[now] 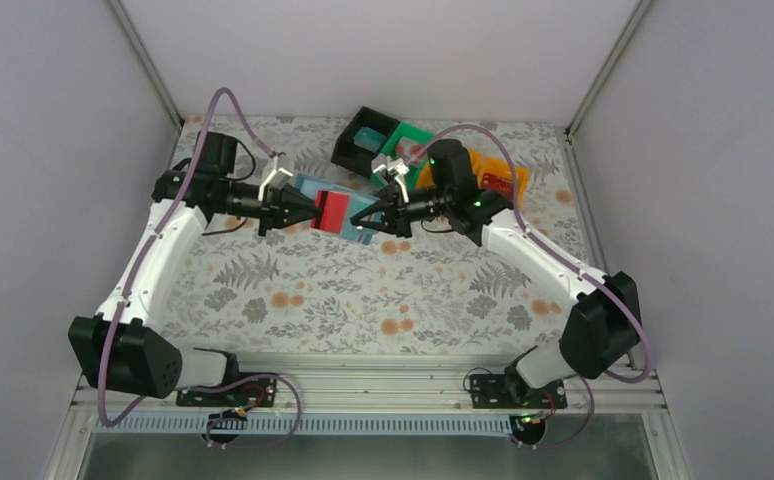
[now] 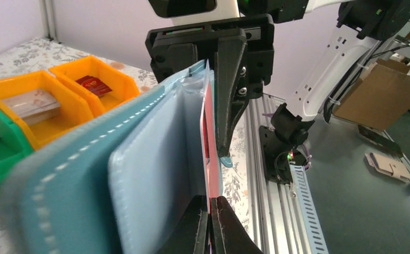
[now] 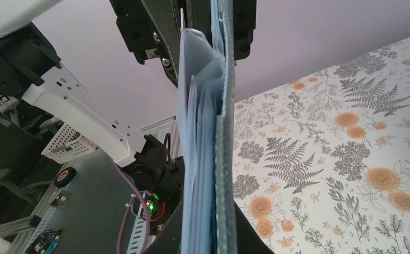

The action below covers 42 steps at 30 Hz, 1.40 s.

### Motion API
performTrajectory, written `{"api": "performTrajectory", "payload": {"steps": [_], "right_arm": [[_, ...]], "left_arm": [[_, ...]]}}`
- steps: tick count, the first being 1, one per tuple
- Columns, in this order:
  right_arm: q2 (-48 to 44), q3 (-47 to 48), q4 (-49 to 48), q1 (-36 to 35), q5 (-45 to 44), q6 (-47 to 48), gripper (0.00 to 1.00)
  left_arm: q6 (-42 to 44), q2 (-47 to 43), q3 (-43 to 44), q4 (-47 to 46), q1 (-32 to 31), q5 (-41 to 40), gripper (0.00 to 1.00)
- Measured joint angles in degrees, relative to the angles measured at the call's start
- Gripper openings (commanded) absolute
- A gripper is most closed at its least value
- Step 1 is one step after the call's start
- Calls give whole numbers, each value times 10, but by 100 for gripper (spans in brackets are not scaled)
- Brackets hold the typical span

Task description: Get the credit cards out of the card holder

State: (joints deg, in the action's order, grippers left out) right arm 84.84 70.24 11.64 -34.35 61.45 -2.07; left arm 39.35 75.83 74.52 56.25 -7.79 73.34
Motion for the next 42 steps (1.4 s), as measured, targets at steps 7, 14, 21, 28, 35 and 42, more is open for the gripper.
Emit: {"api": "performTrajectory", "payload": {"steps": [7, 14, 21, 28, 35, 42], "right_arm": [[12, -10, 0, 40, 3, -34, 4], [147, -29, 16, 62, -5, -73, 5], [298, -28, 19, 36, 1, -101, 12], [343, -10, 54, 46, -42, -111, 52], [216, -26, 81, 102, -232, -151, 59], [11, 10, 66, 14, -311, -87, 66]], "left_arm": [[-14, 3, 20, 17, 55, -31, 2], [-12, 28, 13, 13, 157, -98, 2], [-15, 5, 9, -3, 162, -109, 2], [-28, 2, 8, -13, 150, -97, 2], [-35, -21, 6, -17, 149, -88, 2], [-50, -23, 53, -7, 126, -45, 2]]}}
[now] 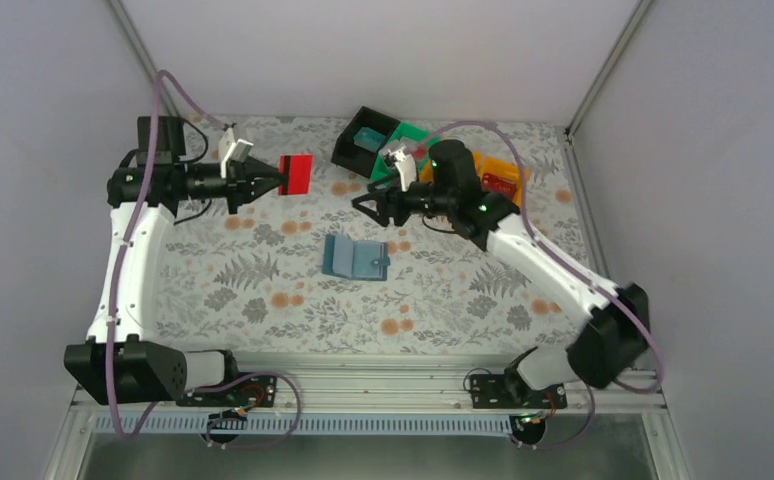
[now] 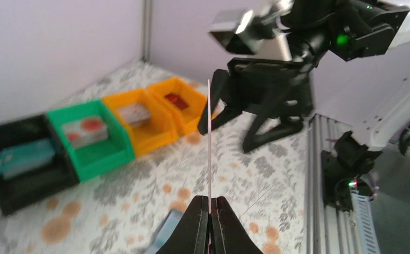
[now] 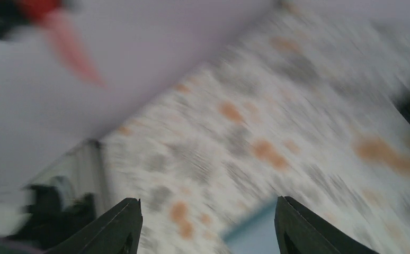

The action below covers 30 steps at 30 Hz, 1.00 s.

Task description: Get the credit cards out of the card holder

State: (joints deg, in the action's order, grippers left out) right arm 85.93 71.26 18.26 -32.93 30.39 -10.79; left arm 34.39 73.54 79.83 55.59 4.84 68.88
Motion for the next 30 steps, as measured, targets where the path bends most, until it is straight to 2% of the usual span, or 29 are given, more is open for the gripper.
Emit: {"api": "performTrajectory", "payload": {"steps": [3, 6, 10, 12, 17, 21, 26, 27, 30], "right_arm": [[-74, 0, -90, -50, 56, 11, 66], [-94, 17, -184, -77, 101, 9, 62], [-64, 54, -236, -99, 129, 10, 47], [-56, 57, -242, -110, 137, 11, 37], [-52, 62, -244, -138, 149, 20, 31], [-51, 80, -239, -153, 152, 31, 6], [-44, 99, -222, -154, 135, 36, 4], [-44, 101, -214, -154, 129, 38, 4], [-45, 111, -179, -156, 91, 52, 4]], "left_arm": [[-3, -1, 48, 12, -18, 38, 2], [-1, -9, 79, 30, -35, 81, 2], [14, -19, 108, 66, -46, 119, 2], [16, -25, 116, 75, -47, 131, 2], [20, -38, 117, 86, -50, 148, 2], [6, -41, 108, 78, -56, 148, 2], [2, -46, 102, 68, -63, 150, 3], [1, -47, 99, 66, -63, 148, 9], [-12, -48, 89, 50, -63, 133, 67]]}}
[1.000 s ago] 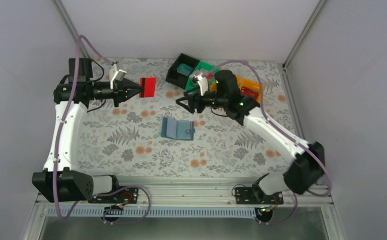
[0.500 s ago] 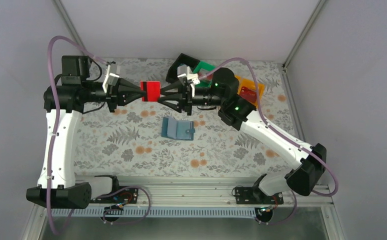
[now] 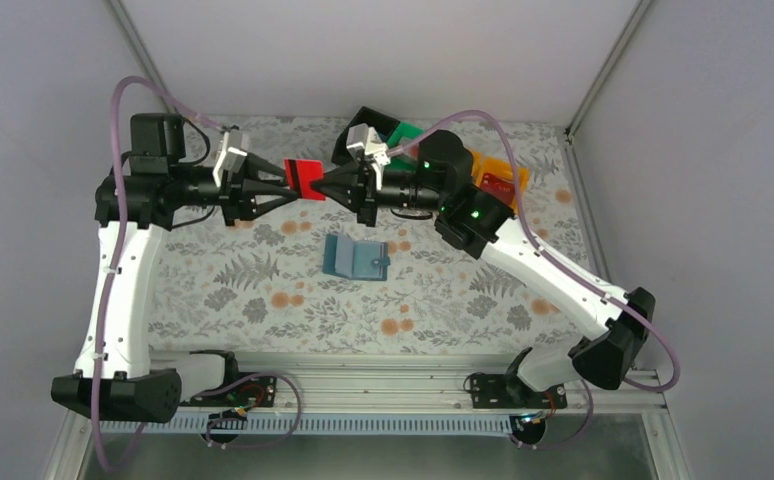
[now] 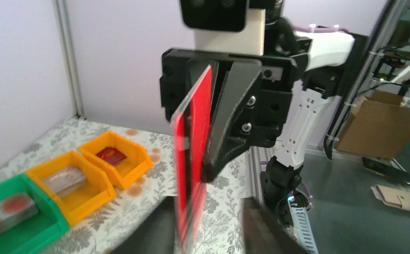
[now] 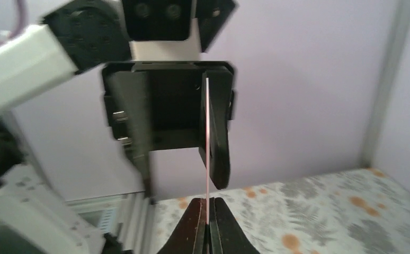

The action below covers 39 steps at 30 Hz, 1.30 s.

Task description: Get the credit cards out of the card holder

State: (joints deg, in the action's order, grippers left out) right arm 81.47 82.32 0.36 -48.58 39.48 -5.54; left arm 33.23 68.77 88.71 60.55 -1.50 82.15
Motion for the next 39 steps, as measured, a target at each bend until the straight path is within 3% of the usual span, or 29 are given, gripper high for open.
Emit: {"api": "performTrajectory", "payload": {"steps": [1, 3, 7, 10, 12, 16, 21, 24, 33, 35, 39], "right_arm": [[-1, 4, 15, -2, -25, 9, 4], [-8, 13, 51, -2, -87, 29, 4], [-28, 38, 118, -3, -256, 105, 4], [-51, 38, 113, -4, -416, 218, 4], [-75, 3, 38, -4, -543, 354, 4], [-109, -110, -176, -4, -685, 647, 4], [-121, -272, -425, -5, -724, 989, 4], [-121, -350, -514, -5, -710, 1107, 4], [-148, -373, -586, -7, -702, 1211, 4], [-154, -370, -570, -7, -721, 1217, 4], [-165, -342, -457, 2, -759, 1129, 4]], "left_arm": [[-12, 0, -5, -8, -1, -10, 85], [-39, 0, -13, -27, -3, -38, 99], [-97, 9, -24, -67, -1, -121, 100], [-127, 16, -44, -97, 2, -165, 100], [-141, 20, -56, -109, 3, -189, 100], [-149, 23, -64, -123, 4, -217, 100], [-151, 22, -66, -134, 4, -231, 100], [-151, 24, -66, -134, 4, -233, 100], [-151, 37, -66, -134, 4, -237, 100], [-150, 37, -66, -134, 4, -237, 100], [-149, 31, -89, -146, 4, -238, 100]]}}
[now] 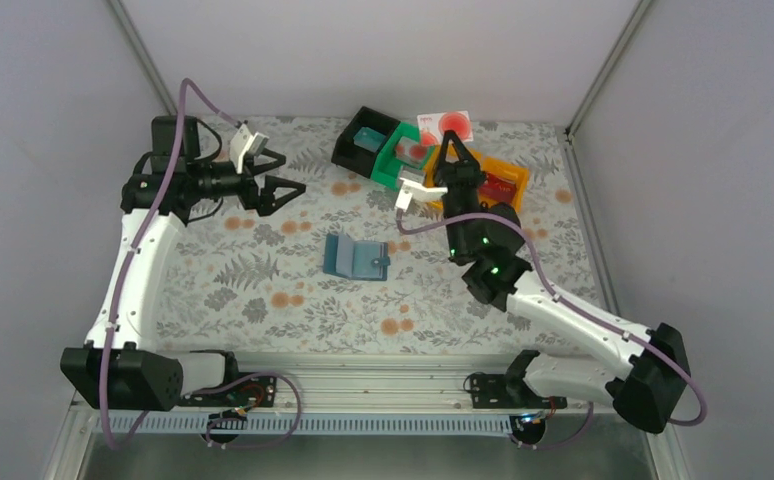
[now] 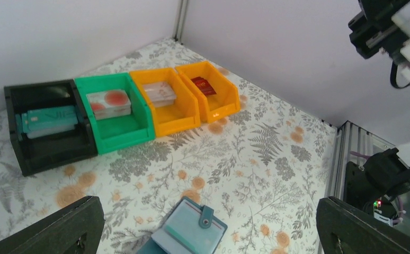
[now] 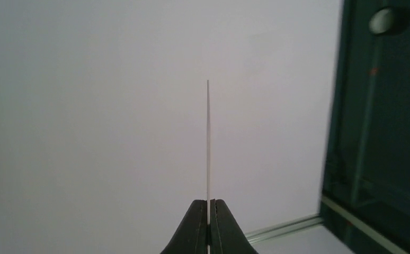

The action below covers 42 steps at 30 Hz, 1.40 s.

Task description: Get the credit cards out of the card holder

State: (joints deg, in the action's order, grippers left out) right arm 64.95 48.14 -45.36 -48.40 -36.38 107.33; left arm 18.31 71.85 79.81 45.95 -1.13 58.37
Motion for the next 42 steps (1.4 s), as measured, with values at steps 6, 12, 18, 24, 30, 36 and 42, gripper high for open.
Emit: {"api": "performTrajectory", "payload": {"steps": [6, 12, 18, 24, 30, 36, 42], "right_arm": [[20, 90, 258, 53, 0, -211, 4], [170, 254, 462, 107, 25, -388, 4], [358, 419, 561, 135, 43, -473, 4], [514, 555, 615, 183, 106, -507, 4], [632, 694, 656, 219, 160, -520, 4], [690, 722, 678, 237, 173, -529, 4], [702, 720, 696, 245, 172, -536, 4]], "left_arm": [[-3, -3, -38, -12, 0, -13, 100], [-9, -5, -61, -26, 0, -28, 100], [1, -2, -62, -25, 5, -41, 100], [10, 56, -26, -15, 7, -51, 100], [23, 85, -23, -1, 9, -65, 100], [30, 88, -23, 3, 10, -76, 100], [34, 95, -23, 3, 10, -81, 100]]}}
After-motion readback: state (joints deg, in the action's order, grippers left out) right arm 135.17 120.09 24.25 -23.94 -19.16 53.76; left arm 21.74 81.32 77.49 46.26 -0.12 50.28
